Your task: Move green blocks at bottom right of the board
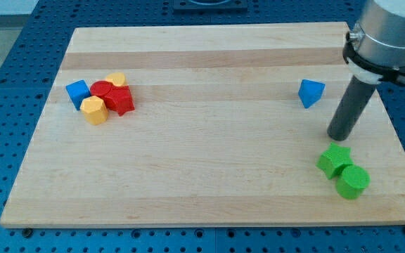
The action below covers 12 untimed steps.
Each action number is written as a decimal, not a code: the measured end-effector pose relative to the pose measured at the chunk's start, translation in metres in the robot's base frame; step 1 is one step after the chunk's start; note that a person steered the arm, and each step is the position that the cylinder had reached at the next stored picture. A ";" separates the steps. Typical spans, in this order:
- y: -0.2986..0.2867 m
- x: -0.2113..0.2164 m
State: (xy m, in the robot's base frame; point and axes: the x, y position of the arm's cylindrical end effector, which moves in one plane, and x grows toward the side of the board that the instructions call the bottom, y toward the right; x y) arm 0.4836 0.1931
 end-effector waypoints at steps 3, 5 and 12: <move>-0.059 0.031; -0.059 0.038; -0.023 0.051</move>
State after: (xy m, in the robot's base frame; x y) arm 0.5346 0.1701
